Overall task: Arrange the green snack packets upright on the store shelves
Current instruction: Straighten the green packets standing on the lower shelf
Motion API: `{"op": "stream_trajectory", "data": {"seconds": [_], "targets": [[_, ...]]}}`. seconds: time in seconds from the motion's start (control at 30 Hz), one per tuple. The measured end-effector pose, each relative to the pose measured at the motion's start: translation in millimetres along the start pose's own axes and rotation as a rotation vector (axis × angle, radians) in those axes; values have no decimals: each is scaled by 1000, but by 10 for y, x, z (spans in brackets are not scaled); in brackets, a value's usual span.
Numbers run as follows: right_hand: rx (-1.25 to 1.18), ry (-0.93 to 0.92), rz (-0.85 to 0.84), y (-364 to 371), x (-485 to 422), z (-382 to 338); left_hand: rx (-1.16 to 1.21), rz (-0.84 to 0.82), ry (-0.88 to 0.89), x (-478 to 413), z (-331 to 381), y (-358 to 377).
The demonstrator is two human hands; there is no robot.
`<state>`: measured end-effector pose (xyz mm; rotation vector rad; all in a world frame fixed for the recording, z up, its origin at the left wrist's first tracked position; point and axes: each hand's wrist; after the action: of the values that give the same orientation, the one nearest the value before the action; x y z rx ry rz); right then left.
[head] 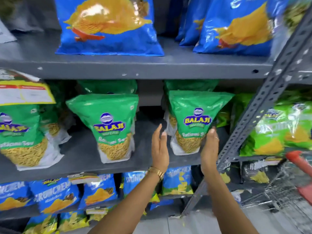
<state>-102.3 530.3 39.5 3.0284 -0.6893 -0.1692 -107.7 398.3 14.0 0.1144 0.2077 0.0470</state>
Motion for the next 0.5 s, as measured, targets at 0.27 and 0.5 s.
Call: {"op": "stream_trajectory", "data": {"seconds": [0.27, 0.5], "targets": [[-84, 374, -191, -192, -878, 254, 129, 45, -213, -867, -421, 367], [-100, 381, -445, -35, -1058, 333, 232, 32, -306, -897, -299, 412]]}}
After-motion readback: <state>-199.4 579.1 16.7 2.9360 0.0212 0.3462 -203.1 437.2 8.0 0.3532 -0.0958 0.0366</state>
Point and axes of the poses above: each hand's wrist, its own x-axis away from the middle knuckle, its own y-axis out of the palm, z = x × y, and after that the axes turned 8 degrees about -z, right-handed
